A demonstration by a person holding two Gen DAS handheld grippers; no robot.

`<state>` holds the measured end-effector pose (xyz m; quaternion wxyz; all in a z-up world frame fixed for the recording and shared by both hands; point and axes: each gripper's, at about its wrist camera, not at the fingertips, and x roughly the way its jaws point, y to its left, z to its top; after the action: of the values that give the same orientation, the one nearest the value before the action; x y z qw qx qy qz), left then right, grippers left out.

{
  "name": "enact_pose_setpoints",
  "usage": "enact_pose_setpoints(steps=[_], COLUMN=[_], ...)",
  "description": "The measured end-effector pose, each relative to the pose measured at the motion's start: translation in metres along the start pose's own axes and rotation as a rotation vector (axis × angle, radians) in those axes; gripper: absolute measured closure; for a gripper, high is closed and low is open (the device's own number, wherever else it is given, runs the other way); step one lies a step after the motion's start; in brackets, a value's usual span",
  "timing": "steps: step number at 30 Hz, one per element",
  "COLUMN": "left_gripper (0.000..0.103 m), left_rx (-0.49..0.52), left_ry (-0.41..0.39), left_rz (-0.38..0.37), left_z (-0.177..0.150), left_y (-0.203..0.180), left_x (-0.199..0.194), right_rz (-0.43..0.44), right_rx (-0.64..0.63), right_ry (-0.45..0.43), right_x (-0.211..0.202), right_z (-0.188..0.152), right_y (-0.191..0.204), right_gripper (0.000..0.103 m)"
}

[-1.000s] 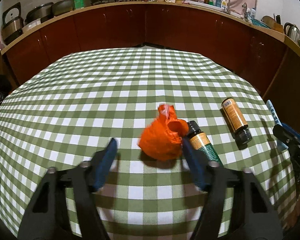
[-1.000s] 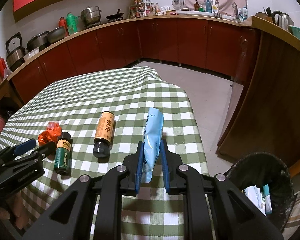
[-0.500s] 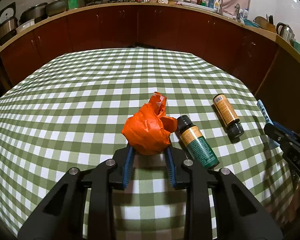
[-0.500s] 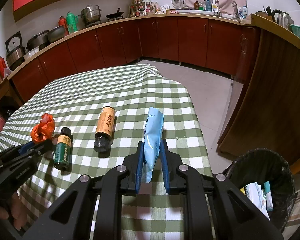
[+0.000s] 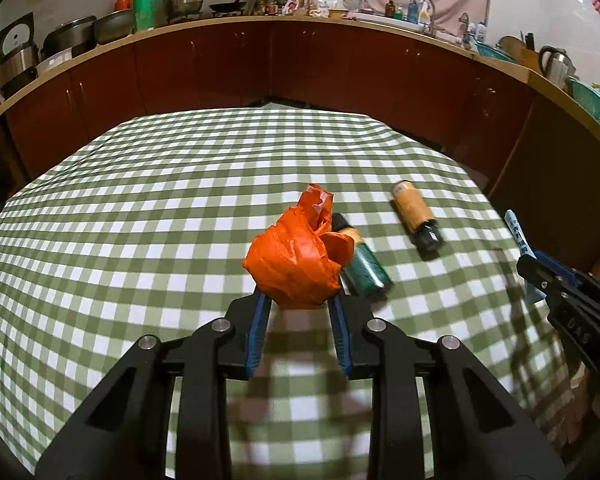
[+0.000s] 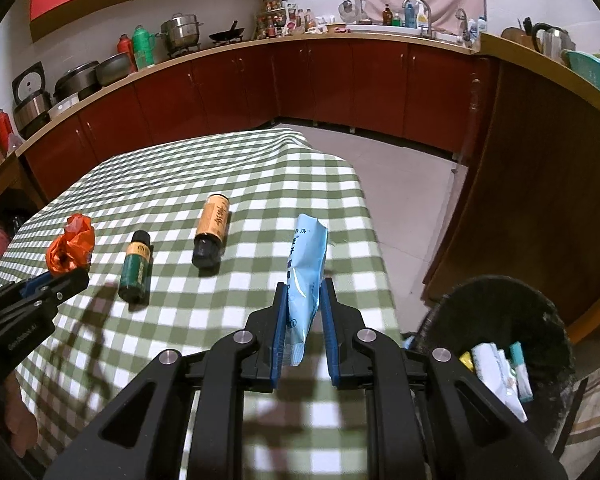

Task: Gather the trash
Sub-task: 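Carry both items over the black bin and open both tools to drop them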

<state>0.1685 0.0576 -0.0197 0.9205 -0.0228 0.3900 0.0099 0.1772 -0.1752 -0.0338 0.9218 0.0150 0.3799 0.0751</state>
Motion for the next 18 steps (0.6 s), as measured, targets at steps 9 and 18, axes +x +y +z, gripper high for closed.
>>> enact_pose_setpoints(steps=[9, 18], left_gripper=[0.075, 0.075], left_rx=[0.053, 0.130], left_ry=[-0.012, -0.004], left_rz=[-0.055, -0.131], left_z=[-0.010, -0.021], left_y=[-0.042, -0.103], left_x=[-0.019, -0.025], right_rz=[-0.060, -0.140], right_rx=[0.044, 0.092], right_ry=[-0.008, -0.012], right_x=[-0.027, -0.046], right_z=[-0.019, -0.035], right_y=[-0.036, -0.079], right_gripper=[0.085, 0.085])
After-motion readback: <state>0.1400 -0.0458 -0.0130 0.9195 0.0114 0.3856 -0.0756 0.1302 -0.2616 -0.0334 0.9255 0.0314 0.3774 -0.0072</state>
